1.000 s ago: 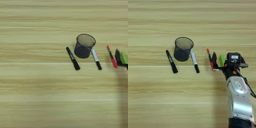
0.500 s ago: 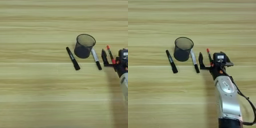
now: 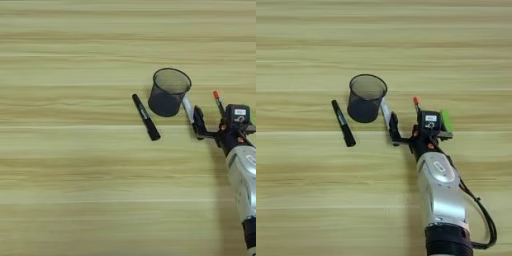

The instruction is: Move the objects on the table

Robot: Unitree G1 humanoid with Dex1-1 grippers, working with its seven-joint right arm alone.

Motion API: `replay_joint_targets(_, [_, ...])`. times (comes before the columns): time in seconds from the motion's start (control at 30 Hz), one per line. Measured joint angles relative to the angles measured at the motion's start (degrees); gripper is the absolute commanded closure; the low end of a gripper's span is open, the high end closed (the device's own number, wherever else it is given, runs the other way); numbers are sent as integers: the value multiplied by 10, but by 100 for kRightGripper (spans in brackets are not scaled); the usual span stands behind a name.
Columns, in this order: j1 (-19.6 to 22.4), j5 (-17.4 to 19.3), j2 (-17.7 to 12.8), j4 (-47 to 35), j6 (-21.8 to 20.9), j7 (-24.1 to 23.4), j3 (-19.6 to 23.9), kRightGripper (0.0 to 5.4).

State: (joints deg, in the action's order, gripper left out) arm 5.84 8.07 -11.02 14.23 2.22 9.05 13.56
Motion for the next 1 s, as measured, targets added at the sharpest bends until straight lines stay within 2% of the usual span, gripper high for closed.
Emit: replay_joint_targets(1.0, [18,12,-8,78,-24,2,35,3])
